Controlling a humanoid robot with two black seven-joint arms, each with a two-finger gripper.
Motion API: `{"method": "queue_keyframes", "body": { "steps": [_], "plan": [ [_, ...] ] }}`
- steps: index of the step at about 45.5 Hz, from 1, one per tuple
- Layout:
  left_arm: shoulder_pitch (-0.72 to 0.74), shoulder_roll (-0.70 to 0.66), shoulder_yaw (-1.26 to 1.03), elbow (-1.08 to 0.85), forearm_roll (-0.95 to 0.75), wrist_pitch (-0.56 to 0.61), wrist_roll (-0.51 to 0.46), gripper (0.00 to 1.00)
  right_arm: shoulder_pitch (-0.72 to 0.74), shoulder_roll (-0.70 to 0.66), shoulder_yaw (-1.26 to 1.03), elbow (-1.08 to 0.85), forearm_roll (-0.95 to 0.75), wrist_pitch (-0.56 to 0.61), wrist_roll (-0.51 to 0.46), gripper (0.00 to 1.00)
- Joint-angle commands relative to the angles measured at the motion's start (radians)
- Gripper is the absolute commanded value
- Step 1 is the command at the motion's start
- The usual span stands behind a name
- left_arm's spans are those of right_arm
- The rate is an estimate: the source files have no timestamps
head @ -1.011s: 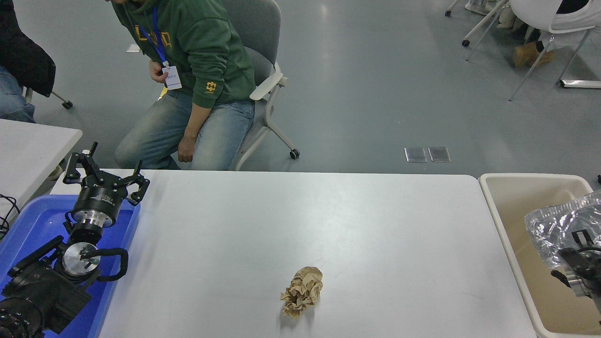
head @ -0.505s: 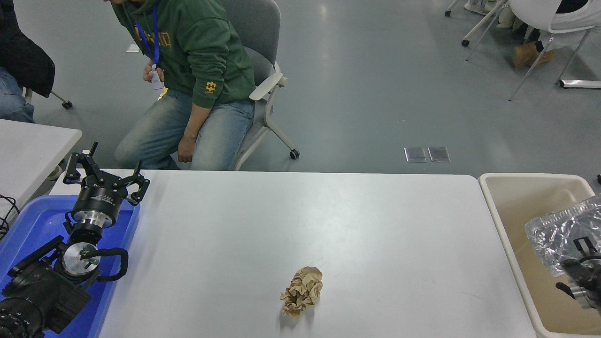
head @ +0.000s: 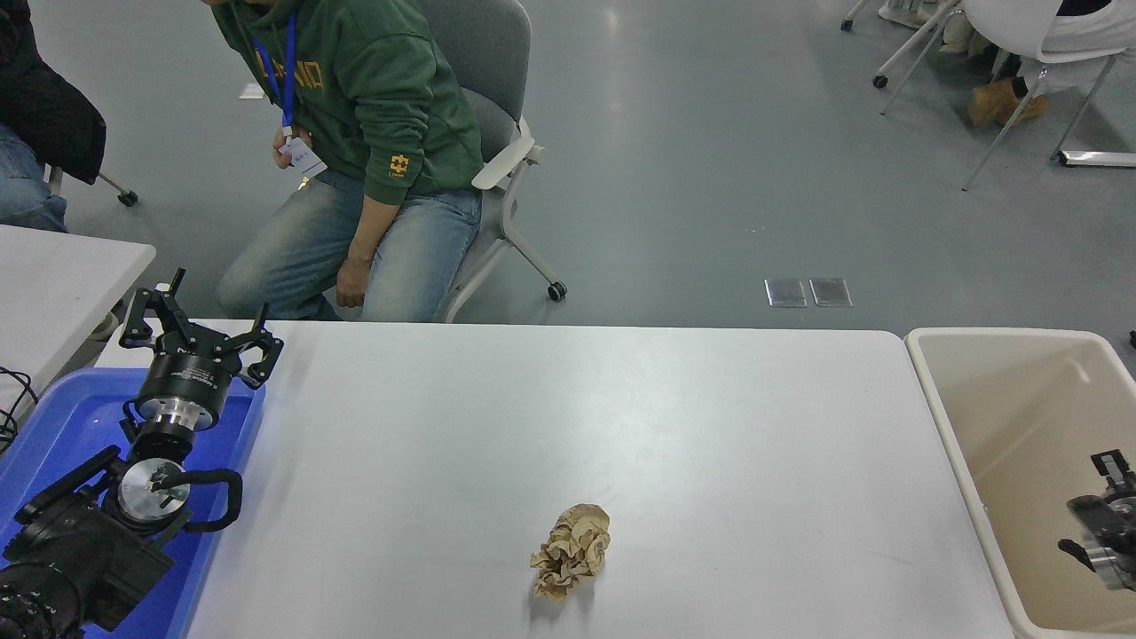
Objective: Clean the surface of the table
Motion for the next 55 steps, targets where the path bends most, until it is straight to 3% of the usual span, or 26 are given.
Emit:
{"method": "queue_keyframes", "body": {
  "steps": [1, 26, 37, 55],
  "plan": [
    [0.000, 0.000, 0.000, 0.000, 0.000, 0.000, 0.000, 1.00, 0.002, -0.013, 0.002, 0.000, 0.010, 0.001, 0.000, 1.00],
    [0.000, 0.000, 0.000, 0.000, 0.000, 0.000, 0.000, 1.00, 0.011, -0.034, 0.013, 0.000, 0.020, 0.003, -0.001, 1.00],
    [0.000, 0.000, 0.000, 0.000, 0.000, 0.000, 0.000, 1.00, 0.021, -0.088, 0.001, 0.003, 0.147, 0.096, -0.001, 1.00],
    [0.000, 0.000, 0.000, 0.000, 0.000, 0.000, 0.000, 1.00, 0.097, -0.154, 0.019, 0.154, 0.148, 0.118, -0.001, 1.00]
  ]
}}
